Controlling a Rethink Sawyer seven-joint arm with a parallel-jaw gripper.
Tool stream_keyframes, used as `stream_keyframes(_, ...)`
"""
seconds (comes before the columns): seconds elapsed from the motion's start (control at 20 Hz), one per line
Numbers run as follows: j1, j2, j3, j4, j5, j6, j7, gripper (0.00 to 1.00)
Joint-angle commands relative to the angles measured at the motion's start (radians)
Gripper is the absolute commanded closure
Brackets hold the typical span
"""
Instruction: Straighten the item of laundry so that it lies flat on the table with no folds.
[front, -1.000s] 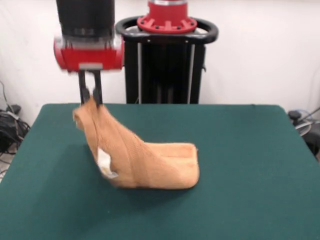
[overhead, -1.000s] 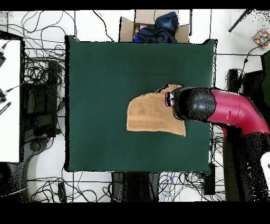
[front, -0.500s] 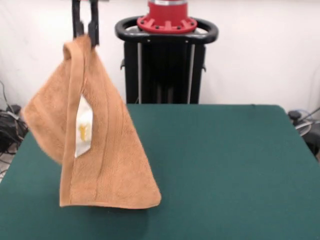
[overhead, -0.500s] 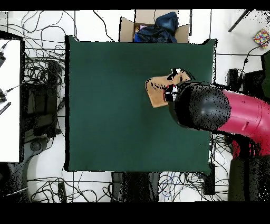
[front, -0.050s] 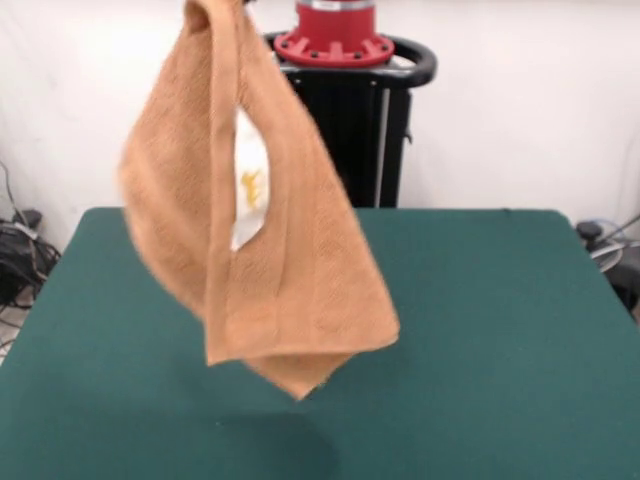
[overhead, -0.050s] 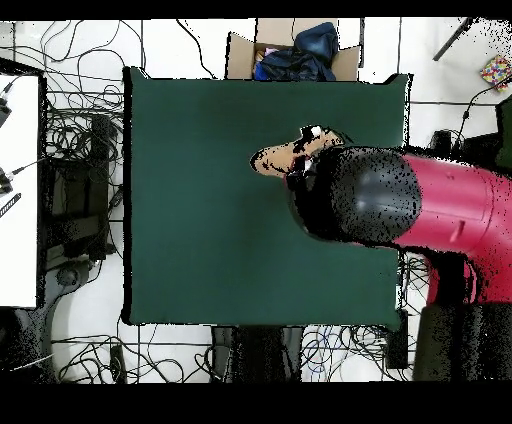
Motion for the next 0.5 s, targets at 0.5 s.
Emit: stream_keyframes(0.5,0.196,0.242,0.111,-0.57,-0.107,0.494,-0.039,1.0)
